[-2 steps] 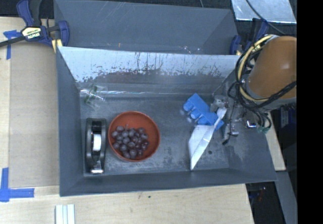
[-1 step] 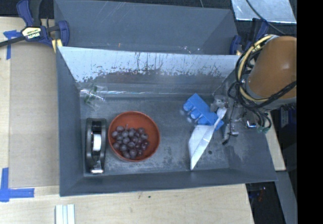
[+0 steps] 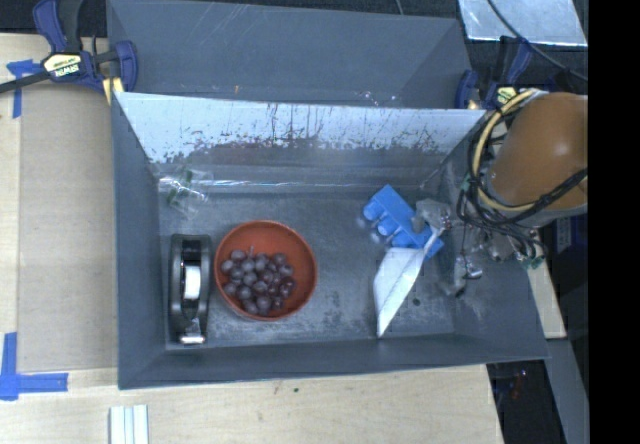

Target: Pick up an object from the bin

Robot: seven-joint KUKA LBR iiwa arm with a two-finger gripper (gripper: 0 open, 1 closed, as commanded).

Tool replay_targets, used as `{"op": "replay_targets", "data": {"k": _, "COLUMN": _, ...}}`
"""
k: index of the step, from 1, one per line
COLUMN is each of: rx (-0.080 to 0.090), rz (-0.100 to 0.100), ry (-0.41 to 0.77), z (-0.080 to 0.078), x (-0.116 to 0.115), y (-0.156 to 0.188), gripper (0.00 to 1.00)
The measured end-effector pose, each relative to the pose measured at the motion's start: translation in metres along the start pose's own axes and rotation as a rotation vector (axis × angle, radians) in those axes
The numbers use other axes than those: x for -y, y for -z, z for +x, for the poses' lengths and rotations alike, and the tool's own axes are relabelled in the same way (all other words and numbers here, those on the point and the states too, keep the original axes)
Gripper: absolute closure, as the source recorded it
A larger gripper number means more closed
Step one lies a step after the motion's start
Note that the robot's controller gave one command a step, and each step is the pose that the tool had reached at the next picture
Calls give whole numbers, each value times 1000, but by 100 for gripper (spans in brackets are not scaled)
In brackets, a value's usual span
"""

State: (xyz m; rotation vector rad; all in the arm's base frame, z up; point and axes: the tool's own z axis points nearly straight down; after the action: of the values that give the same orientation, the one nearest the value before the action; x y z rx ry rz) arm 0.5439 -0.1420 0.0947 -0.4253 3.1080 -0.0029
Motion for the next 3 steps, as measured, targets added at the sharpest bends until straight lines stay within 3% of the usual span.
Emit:
{"op": "replay_targets", "data": {"k": 1, "rx": 6, "rz": 0, "ry": -255, "z": -30, "x": -44, "y": 1, "gripper": 0}}
{"op": "replay_targets", "data": {"k": 2, "rx": -9, "rz": -5, "ry": -193, "z": -28, "x": -17, "y": -20, "gripper": 100}}
{"op": "replay_targets", "data": {"k": 3, "rx": -9, "rz": -4, "ry": -192, "z": -28, "x": -17, "y": -20, "gripper": 100}}
